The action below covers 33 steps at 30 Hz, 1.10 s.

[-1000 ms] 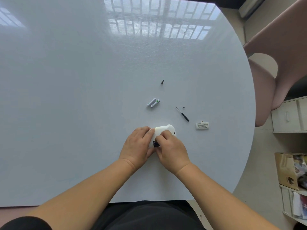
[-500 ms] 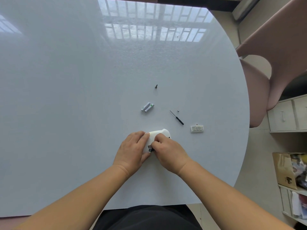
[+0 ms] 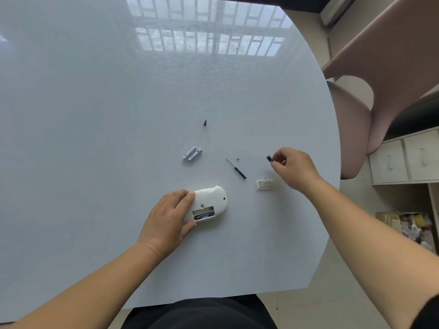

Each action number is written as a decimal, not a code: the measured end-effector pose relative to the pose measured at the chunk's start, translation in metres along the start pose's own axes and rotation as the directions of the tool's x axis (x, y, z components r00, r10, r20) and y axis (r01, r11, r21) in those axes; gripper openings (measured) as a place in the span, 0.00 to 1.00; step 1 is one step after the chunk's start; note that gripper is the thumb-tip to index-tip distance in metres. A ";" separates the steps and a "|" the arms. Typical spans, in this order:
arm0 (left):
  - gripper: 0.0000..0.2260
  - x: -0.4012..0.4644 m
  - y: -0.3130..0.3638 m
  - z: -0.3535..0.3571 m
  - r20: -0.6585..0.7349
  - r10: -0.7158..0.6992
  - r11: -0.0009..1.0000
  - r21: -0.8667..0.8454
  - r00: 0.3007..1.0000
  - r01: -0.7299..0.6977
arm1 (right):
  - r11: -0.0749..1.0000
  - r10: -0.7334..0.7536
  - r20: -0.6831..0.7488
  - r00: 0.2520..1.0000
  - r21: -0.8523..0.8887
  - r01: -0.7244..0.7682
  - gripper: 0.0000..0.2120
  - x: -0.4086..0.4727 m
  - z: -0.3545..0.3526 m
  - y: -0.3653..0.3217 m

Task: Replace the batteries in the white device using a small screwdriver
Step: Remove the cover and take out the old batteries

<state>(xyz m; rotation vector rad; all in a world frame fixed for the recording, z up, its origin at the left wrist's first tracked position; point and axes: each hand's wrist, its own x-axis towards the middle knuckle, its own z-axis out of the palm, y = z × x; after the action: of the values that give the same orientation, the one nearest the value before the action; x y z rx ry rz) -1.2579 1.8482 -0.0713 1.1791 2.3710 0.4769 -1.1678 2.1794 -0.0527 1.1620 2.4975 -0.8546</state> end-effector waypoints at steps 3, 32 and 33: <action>0.31 0.000 0.000 0.000 0.001 0.003 1.000 0.014 1.000 -0.003 | 0.999 -0.005 0.047 0.999 -0.043 0.007 0.04 0.006 0.003 0.003; 0.31 -0.001 -0.001 0.000 0.019 -0.012 1.000 0.014 1.000 0.012 | 0.991 -0.110 -0.196 0.974 0.047 0.121 0.04 -0.048 0.029 -0.029; 0.31 0.000 0.000 -0.001 0.018 -0.011 1.000 0.014 1.000 0.011 | 0.985 -0.138 -0.199 0.970 0.075 0.156 0.04 -0.063 0.039 -0.038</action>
<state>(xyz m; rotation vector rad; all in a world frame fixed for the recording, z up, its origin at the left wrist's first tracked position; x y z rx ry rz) -1.2582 1.8475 -0.0710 1.1709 2.3682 0.4448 -1.1569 2.0975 -0.0398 1.1492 2.7580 -0.9424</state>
